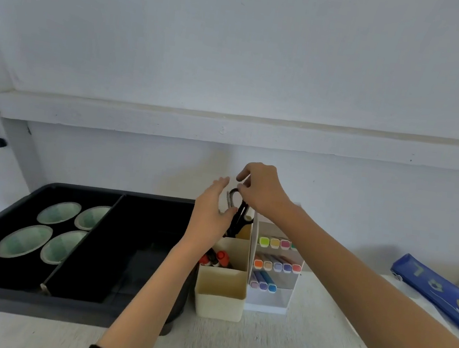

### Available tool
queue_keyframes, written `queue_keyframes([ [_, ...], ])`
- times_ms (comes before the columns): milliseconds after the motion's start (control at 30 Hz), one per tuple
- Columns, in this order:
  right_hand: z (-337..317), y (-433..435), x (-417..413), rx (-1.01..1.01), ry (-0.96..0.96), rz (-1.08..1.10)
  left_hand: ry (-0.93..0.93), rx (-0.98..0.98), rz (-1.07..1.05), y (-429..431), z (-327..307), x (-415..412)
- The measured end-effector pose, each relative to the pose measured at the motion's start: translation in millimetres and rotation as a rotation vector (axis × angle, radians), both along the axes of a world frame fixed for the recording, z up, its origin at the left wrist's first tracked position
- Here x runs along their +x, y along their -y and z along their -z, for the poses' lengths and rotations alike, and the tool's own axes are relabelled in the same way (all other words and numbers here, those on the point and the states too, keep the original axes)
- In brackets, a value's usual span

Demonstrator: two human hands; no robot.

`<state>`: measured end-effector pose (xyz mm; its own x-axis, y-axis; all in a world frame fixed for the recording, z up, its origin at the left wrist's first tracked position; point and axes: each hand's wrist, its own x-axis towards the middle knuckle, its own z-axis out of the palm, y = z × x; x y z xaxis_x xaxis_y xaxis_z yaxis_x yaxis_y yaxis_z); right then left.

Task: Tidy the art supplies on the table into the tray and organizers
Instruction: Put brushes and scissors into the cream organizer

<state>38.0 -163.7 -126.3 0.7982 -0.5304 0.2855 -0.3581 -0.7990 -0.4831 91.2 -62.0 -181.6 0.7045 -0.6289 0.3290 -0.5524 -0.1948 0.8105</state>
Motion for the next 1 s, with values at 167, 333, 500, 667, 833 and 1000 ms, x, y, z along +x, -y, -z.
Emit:
queue_keyframes([
  [167,-2,7,4,-0.238,-0.225,0.062,-0.077,-0.130,-0.215,-17,14,8],
  [333,7,9,11,-0.187,-0.417,0.071,-0.177,-0.030,-0.256,-18,28,14],
  [500,10,7,18,-0.143,-0.324,0.055,-0.308,-0.072,-0.208,-15,21,14],
  [667,7,2,20,-0.107,-0.251,0.038,-0.229,-0.076,-0.229,-8,13,15],
  [833,9,-3,20,-0.261,-0.230,0.081,-0.114,-0.061,-0.285,-2,4,18],
  [1000,12,-5,25,-0.249,-0.208,0.065,-0.168,-0.036,-0.271,-3,13,15],
])
